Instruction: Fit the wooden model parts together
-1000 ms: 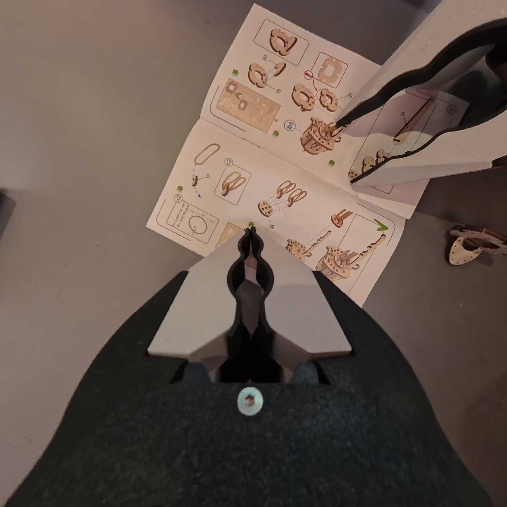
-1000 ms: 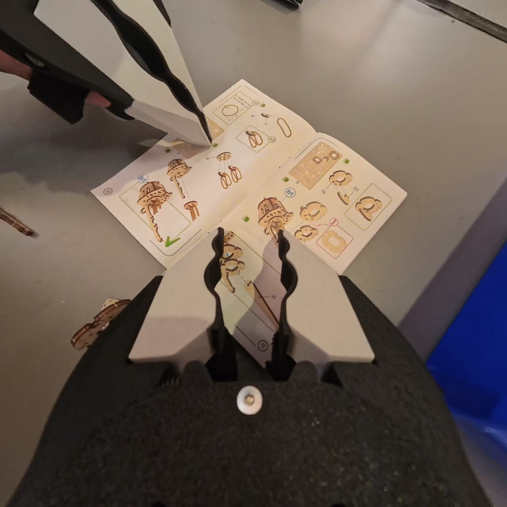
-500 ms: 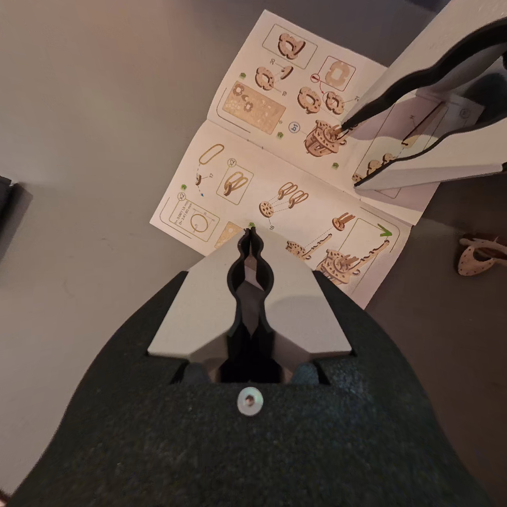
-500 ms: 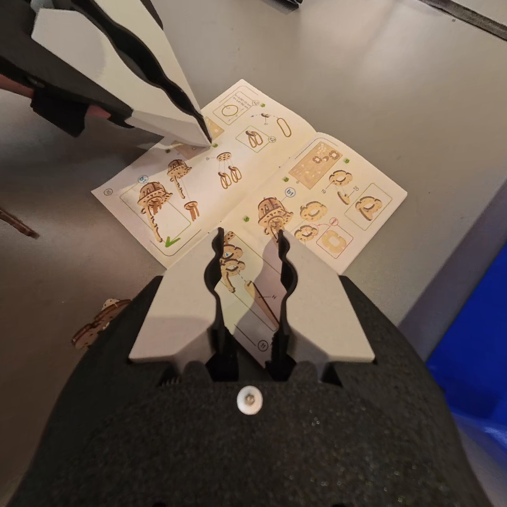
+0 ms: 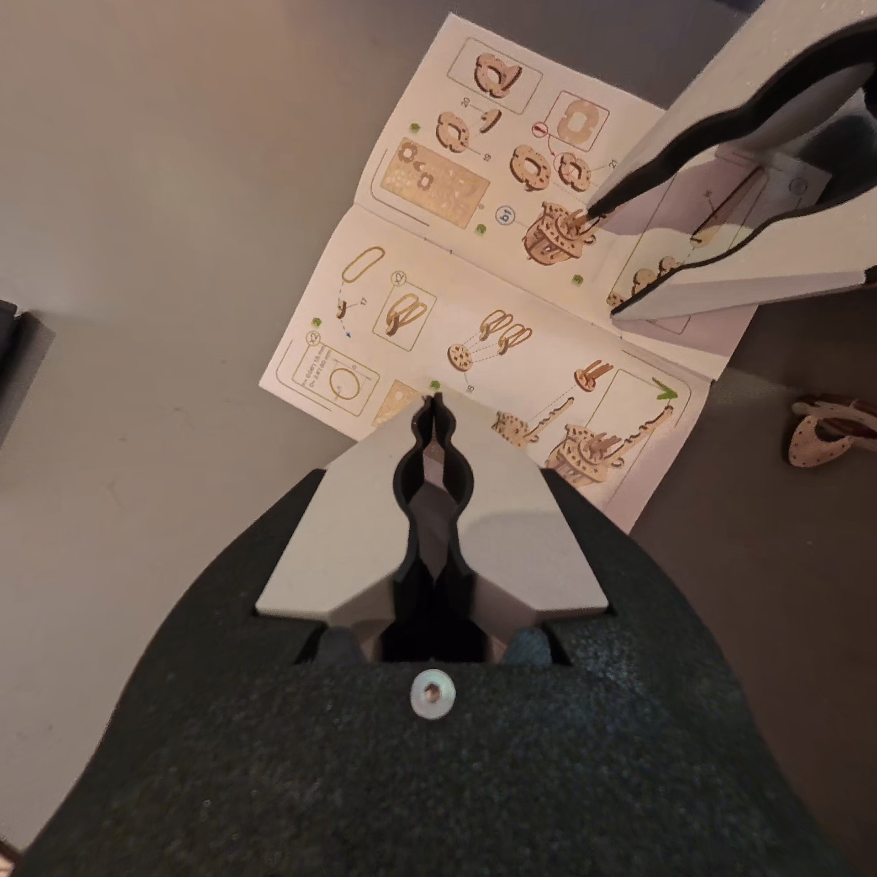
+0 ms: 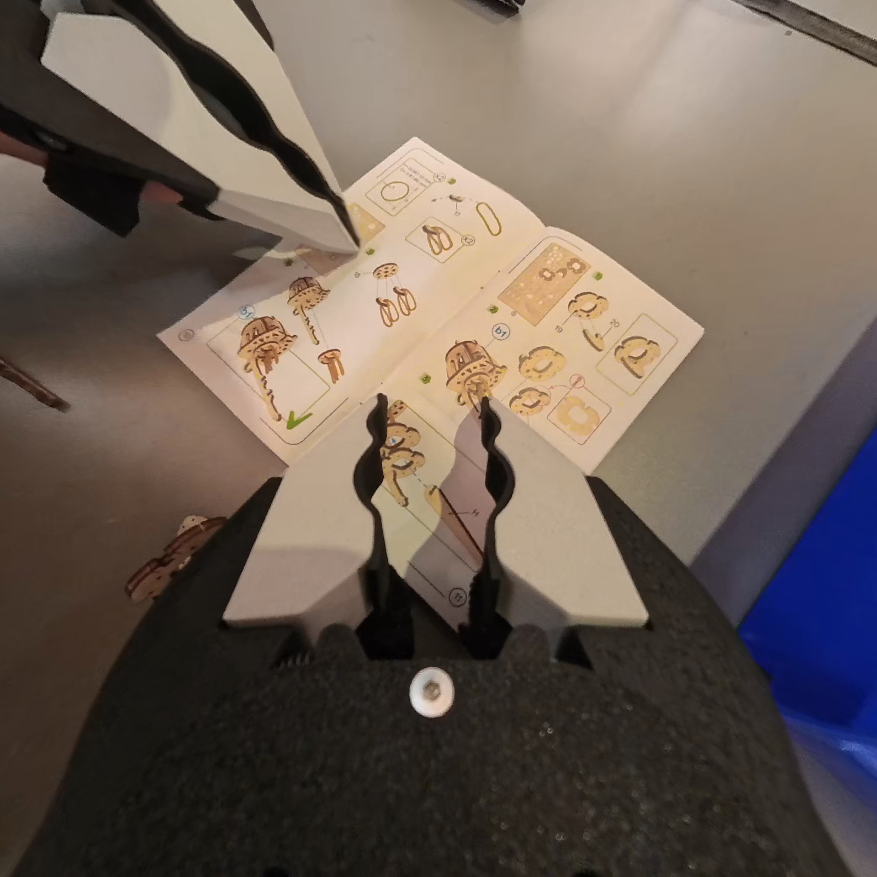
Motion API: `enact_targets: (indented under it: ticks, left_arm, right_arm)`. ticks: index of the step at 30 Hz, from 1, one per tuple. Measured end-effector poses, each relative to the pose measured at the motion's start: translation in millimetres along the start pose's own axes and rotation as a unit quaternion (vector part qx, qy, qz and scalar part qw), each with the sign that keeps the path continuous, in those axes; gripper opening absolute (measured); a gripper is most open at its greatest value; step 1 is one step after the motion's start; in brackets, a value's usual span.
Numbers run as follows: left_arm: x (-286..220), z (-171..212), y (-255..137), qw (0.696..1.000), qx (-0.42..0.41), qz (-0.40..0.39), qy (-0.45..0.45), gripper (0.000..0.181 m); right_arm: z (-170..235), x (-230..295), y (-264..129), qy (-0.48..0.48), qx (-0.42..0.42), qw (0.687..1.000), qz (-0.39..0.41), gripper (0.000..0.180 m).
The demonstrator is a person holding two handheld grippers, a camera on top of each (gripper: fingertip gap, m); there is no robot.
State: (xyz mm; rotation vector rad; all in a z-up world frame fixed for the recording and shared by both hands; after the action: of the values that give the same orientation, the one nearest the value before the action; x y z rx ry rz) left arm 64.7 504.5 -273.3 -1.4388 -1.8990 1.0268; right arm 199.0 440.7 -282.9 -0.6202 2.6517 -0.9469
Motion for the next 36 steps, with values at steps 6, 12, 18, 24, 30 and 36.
enact_targets:
  ticks: [6,12,18,24,30,36]
  left_arm:
    - [-2,-5,-29,0.995,-0.079,0.055,-0.023,0.000]
    - [-23,5,-26,0.993,-0.033,0.114,-0.006,0.040]
    - [-39,14,-36,0.992,-0.012,0.120,0.026,0.073]
    - [-37,21,-34,0.994,0.006,0.107,0.025,0.068]
    - [-33,23,-39,0.996,0.026,0.075,0.049,0.047]
    - [-28,25,-56,0.996,0.023,0.072,0.040,0.047]
  right_arm:
    - [0,0,0,-0.001,0.000,1.000,0.001,0.039]
    - [0,0,0,-0.001,0.000,1.000,0.001,0.039]
    - [0,0,0,-0.001,0.000,1.000,0.001,0.039]
    - [0,0,0,0.000,0.000,1.000,0.000,0.039]
    - [0,0,0,-0.001,0.000,1.000,0.001,0.039]
    - [0,0,0,-0.001,0.000,1.000,0.001,0.039]
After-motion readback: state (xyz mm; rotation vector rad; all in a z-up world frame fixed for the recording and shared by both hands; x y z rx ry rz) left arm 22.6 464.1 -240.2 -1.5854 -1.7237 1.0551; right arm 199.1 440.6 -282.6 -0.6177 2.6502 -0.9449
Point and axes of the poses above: each gripper's, where its closed fingertips meet, y out along the fingers, z out of its underside, x = y × z across the jaws, the point moved 7 cm from there along -y, back along the fingers, and after that the axes turned 8 degrees about z, right-handed, at the moved point
